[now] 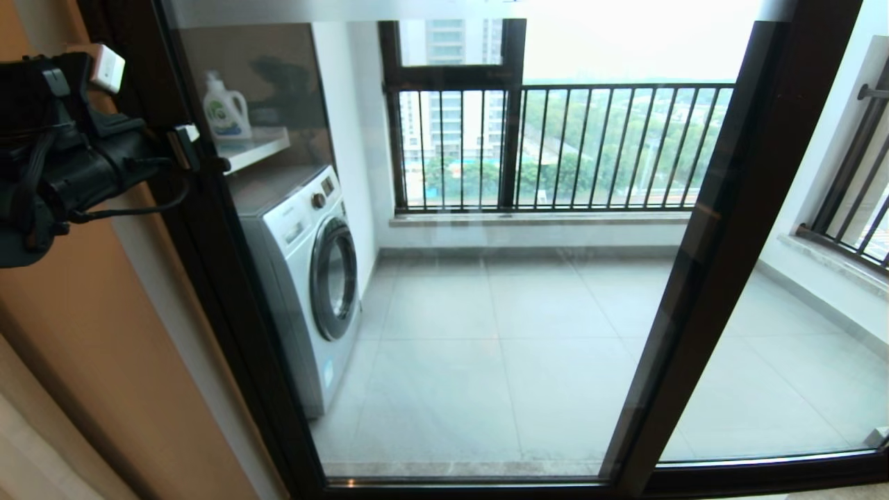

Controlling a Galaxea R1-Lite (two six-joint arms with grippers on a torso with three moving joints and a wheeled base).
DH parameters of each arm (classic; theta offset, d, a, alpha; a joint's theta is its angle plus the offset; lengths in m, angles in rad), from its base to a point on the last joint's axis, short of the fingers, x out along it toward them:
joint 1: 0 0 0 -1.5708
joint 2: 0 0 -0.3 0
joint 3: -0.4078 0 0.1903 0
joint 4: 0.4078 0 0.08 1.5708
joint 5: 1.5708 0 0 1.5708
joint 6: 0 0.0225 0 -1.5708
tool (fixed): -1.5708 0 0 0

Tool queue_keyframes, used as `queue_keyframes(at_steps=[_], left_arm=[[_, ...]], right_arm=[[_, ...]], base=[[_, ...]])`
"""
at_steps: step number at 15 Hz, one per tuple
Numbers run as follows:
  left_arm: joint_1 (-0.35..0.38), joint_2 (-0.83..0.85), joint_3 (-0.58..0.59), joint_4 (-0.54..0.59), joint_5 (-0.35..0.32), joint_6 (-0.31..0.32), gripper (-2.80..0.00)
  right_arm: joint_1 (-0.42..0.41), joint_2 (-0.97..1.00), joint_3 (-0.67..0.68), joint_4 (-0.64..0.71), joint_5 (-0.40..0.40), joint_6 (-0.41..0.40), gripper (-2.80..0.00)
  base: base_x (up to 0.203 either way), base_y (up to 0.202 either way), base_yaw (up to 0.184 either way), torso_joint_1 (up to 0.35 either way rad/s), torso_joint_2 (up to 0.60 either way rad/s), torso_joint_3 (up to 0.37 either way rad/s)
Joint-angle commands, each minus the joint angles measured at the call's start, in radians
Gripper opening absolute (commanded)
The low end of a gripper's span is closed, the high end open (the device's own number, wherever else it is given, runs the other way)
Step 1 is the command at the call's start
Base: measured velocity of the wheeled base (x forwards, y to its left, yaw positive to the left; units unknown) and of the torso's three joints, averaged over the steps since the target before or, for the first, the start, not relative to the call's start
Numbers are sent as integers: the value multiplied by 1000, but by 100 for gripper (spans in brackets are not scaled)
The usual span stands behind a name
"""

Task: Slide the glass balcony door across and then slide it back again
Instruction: Open the slid door

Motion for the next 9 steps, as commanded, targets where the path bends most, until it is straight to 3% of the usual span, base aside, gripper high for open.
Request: queue_keyframes(at_steps=[1,9], left_arm=[[0,45,-19,-5,-1,0,-280],[10,108,-42,1,2,2,-280]], right_arm=[[0,-1,12,-1,0,0,-280],[0,-1,12,-1,0,0,-280]], base=[[0,0,0,0,0,0],[0,0,0,0,0,0]])
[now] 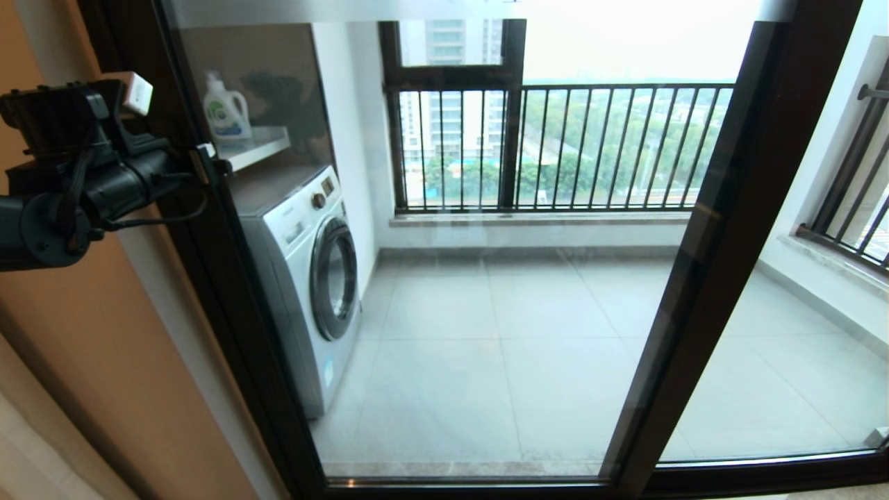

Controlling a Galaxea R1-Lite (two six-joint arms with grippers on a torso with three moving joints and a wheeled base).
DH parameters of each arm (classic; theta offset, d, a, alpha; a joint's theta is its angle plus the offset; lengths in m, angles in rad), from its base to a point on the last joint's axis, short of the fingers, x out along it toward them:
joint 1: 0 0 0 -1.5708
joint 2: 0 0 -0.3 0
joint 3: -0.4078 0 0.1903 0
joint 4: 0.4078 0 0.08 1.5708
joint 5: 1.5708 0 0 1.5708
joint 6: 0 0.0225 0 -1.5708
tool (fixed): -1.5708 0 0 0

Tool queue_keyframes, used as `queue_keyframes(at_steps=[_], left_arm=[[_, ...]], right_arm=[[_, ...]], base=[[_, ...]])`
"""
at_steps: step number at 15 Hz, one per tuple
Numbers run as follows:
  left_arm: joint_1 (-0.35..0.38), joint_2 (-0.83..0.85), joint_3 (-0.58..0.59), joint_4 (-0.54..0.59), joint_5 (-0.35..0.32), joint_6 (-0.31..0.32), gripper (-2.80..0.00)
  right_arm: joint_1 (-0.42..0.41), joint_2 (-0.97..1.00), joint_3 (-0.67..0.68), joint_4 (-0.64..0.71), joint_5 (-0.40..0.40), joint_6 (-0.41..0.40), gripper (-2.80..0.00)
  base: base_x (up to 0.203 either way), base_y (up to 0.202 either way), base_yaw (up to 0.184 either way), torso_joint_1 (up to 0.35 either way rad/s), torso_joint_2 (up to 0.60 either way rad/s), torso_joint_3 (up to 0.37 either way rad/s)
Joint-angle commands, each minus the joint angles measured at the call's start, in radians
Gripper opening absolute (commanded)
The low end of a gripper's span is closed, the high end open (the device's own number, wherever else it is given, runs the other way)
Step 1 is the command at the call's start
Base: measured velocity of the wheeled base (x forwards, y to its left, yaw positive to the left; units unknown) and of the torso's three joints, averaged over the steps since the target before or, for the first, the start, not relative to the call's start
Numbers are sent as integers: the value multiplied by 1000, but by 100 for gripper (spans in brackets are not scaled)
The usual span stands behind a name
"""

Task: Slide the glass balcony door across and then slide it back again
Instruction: Open the slid door

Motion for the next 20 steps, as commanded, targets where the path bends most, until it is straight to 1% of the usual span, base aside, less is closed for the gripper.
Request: queue_keyframes(at_steps=[1,5,11,17,20], left_arm=[[6,10,9,0,-1,1,-280],[23,13,82,-12,3,4,-280],[35,12,117,-12,3,4,-280],[37,15,128,-13,2,4,-280],[49,13,136,-13,3,3,-280]], right_arm=[[0,1,12,-1,0,0,-280],[0,-1,12,-1,0,0,-280],[0,1,12,-1,0,0,-280],[0,-1,12,-1,0,0,-280],[0,0,12,-1,0,1,-280]], base=[[0,0,0,0,0,0],[0,0,0,0,0,0],[0,0,0,0,0,0],[0,0,0,0,0,0],[0,0,0,0,0,0]])
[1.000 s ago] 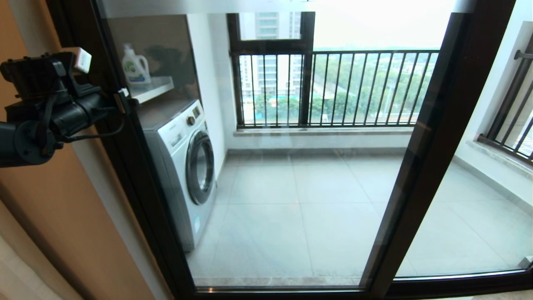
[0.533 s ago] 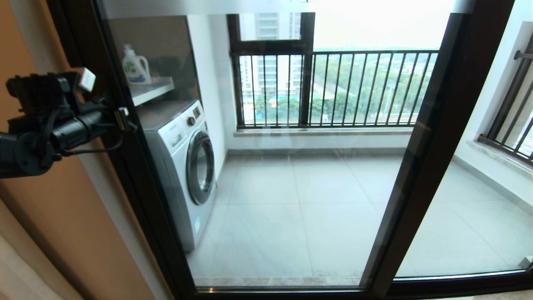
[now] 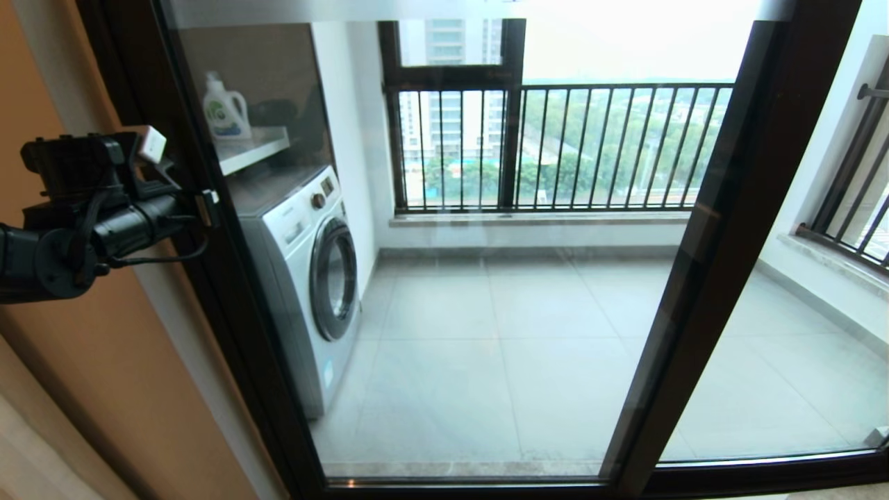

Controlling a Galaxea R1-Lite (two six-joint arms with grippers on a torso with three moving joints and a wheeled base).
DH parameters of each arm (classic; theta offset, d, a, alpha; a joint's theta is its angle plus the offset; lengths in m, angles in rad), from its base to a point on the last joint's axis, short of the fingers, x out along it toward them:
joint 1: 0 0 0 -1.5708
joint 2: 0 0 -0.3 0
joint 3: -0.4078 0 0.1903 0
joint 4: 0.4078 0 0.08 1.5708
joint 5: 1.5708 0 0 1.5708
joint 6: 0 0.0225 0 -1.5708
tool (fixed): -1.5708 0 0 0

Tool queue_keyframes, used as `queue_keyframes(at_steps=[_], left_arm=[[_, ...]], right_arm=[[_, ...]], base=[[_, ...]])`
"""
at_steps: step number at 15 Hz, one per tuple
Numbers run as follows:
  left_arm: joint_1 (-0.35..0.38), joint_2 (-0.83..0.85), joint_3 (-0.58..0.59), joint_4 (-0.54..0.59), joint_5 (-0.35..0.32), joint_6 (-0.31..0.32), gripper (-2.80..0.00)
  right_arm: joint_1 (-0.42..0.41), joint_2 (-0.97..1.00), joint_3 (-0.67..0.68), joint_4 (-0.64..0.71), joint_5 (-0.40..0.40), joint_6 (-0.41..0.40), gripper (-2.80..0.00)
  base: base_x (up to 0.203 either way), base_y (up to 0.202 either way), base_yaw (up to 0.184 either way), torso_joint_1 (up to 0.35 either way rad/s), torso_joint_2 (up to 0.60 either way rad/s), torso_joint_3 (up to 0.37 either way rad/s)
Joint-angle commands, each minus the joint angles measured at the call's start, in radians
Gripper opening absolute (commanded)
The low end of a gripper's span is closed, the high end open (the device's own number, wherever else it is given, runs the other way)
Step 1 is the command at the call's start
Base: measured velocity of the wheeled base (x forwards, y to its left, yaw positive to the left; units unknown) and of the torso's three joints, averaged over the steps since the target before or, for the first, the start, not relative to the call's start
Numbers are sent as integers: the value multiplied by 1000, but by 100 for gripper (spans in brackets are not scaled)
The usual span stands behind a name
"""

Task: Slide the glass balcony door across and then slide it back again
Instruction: Open the slid door

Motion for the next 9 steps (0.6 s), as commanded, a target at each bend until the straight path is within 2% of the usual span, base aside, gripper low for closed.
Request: queue_keyframes(at_steps=[1,3,6,9], left_arm=[[13,-5,21,-8,1,-1,-280],[25,-1,57,-58,0,1,-280],[52,21,118,-171,-3,39,-280],[57,26,142,-187,-2,39,-280]], right_arm=[[0,1,12,-1,0,0,-280],[0,1,12,-1,0,0,-280],[0,-1,12,-1,0,0,-280],[0,0,12,-1,0,1,-280]], base=[[0,0,0,0,0,0],[0,0,0,0,0,0],[0,0,0,0,0,0],[0,0,0,0,0,0]])
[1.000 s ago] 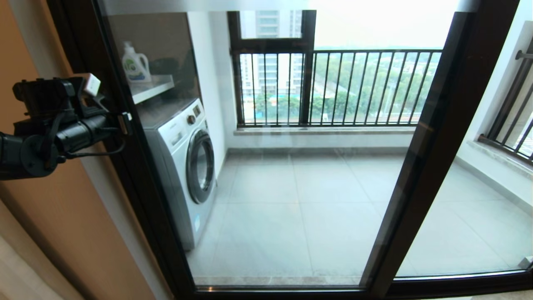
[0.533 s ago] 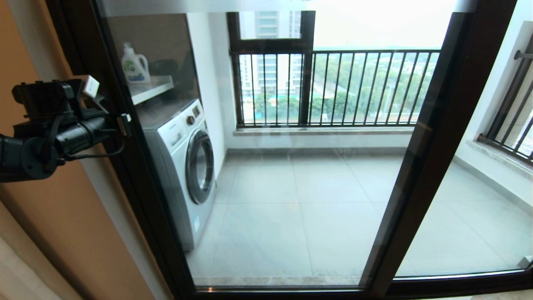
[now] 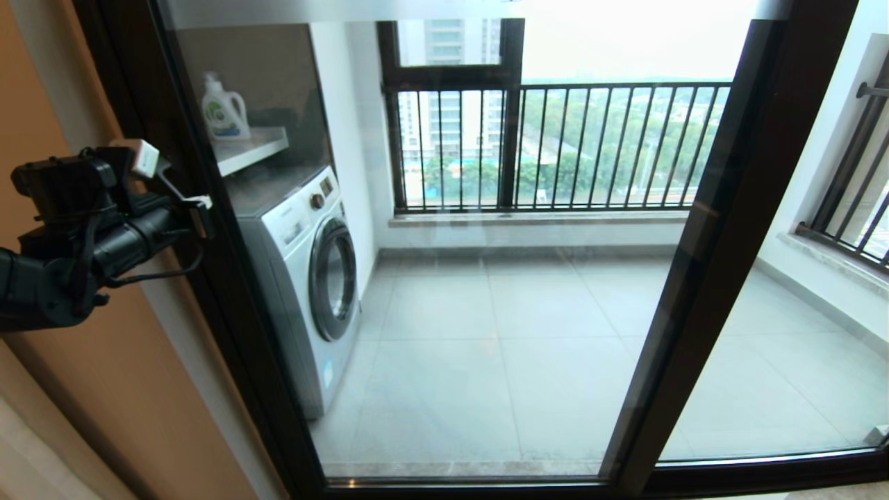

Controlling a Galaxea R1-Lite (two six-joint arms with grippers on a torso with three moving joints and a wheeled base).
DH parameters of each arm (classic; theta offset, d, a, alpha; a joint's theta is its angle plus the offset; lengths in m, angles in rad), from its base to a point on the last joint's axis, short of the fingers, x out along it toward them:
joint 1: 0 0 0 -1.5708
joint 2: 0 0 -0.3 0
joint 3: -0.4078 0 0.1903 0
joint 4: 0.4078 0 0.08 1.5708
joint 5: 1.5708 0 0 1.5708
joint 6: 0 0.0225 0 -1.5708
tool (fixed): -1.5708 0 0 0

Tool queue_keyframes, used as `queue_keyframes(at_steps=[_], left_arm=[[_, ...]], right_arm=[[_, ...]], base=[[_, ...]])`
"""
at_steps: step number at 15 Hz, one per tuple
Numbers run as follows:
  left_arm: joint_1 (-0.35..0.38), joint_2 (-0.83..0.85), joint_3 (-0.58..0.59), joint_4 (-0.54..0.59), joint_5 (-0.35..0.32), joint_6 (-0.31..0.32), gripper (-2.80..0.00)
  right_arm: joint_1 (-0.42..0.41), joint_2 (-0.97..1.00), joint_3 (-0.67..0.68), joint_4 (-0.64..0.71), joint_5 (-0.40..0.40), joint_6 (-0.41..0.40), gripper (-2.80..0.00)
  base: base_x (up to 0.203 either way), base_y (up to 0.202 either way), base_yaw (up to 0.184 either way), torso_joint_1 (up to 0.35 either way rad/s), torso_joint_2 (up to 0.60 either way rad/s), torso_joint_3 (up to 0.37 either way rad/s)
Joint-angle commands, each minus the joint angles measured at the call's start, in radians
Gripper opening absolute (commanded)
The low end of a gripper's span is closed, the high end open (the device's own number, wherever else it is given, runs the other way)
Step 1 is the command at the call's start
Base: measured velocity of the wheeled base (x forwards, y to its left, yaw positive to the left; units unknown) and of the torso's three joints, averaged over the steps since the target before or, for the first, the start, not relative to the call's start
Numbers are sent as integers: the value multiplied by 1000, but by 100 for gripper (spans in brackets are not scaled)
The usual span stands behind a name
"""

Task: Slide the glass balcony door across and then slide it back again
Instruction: Open the slid door

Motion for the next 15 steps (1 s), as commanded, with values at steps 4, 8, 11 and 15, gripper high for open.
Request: queue_keyframes(at_steps=[4,8,11,15], left_arm=[[24,19,9,2,3,1,-280],[56,32,3,2,5,3,-280],[68,32,3,0,5,3,-280],[68,21,4,0,3,3,-280]], right_arm=[[0,1,12,0,0,0,-280],[0,0,12,0,0,0,-280],[0,0,12,0,0,1,-280],[0,1,12,0,0,0,-280]], base=[[0,0,0,0,0,0],[0,0,0,0,0,0],[0,0,0,0,0,0],[0,0,0,0,0,0]])
